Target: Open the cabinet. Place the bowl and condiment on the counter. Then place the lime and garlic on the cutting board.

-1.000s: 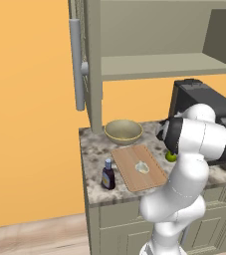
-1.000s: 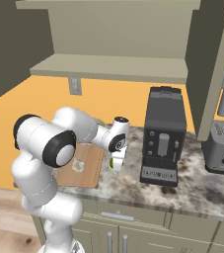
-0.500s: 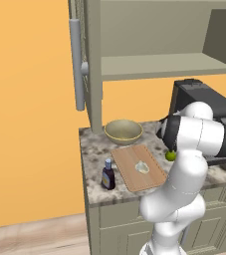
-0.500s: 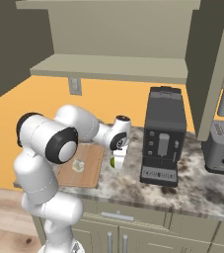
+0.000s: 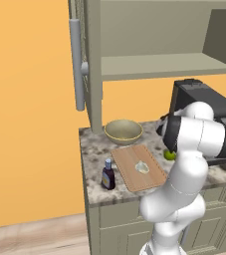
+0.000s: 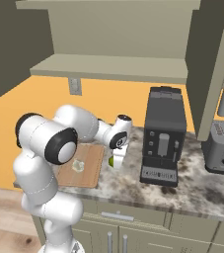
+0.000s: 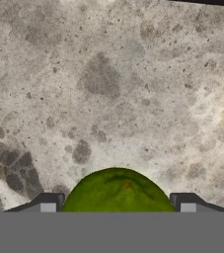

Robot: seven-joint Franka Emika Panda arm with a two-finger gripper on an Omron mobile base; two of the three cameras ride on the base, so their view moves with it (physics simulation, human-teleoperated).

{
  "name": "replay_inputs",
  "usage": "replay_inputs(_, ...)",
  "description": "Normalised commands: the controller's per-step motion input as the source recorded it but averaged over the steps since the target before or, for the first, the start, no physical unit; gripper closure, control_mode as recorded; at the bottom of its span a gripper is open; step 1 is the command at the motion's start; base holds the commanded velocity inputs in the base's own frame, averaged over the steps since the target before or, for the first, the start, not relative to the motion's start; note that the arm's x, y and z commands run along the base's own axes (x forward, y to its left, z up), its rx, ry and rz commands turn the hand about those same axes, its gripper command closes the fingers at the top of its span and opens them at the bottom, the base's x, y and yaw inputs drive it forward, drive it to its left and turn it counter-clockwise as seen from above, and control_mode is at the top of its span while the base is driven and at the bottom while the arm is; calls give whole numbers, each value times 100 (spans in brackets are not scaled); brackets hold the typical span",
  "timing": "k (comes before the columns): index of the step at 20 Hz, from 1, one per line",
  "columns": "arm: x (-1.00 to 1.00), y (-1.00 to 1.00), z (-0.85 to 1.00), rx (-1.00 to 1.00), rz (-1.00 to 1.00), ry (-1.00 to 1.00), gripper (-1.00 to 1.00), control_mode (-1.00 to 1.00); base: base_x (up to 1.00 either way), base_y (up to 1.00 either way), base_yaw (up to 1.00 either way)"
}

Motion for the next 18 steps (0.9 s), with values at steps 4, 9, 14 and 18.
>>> replay_inputs(4,0,9,33,14,1,0,100,-100,0,0,0)
replay_inputs(9,0,2,57,14,1,0,100,-100,0,0,0)
replay_inputs(14,0,20,32,11,3,0,100,-100,0,0,0)
replay_inputs(18,0,38,21,5,4,0,100,-100,0,0,0)
